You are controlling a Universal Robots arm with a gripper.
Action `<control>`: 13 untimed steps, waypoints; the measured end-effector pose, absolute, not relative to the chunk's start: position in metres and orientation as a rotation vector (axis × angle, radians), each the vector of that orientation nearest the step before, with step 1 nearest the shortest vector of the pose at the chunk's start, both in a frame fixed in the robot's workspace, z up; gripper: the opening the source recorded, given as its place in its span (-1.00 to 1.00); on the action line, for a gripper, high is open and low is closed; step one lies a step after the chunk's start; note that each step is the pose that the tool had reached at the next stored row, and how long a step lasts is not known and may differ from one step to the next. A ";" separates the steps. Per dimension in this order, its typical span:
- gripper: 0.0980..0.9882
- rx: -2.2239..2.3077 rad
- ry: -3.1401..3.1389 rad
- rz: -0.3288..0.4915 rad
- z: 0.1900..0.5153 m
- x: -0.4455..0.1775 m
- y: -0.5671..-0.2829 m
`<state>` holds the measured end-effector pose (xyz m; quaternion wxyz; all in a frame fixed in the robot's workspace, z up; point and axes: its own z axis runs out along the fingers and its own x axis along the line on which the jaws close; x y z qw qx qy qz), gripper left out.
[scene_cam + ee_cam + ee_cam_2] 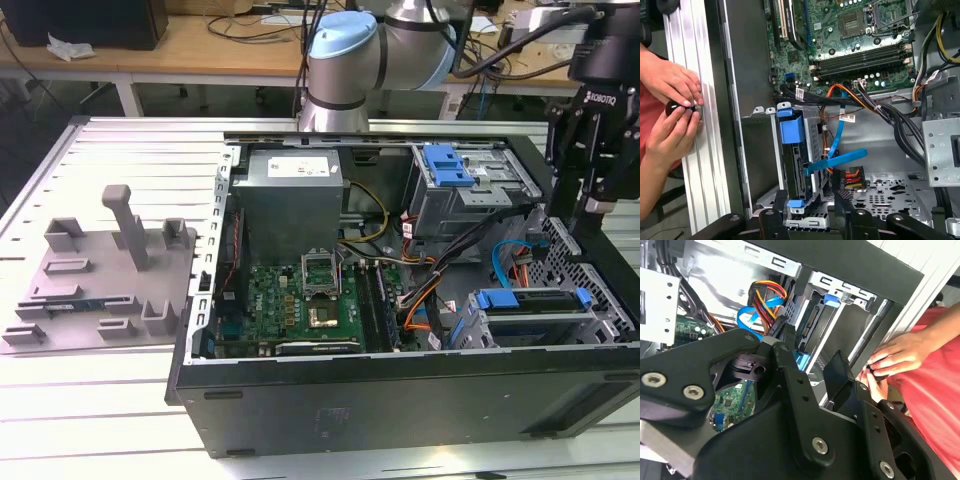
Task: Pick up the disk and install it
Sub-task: 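Insert the first disk wire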
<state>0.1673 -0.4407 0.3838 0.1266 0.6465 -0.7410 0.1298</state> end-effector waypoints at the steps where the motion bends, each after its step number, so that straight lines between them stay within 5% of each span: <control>1: -0.08 1.875 -2.161 0.379 0.383 0.167 -0.441; 13: -0.08 1.787 -2.150 0.452 0.373 0.167 -0.422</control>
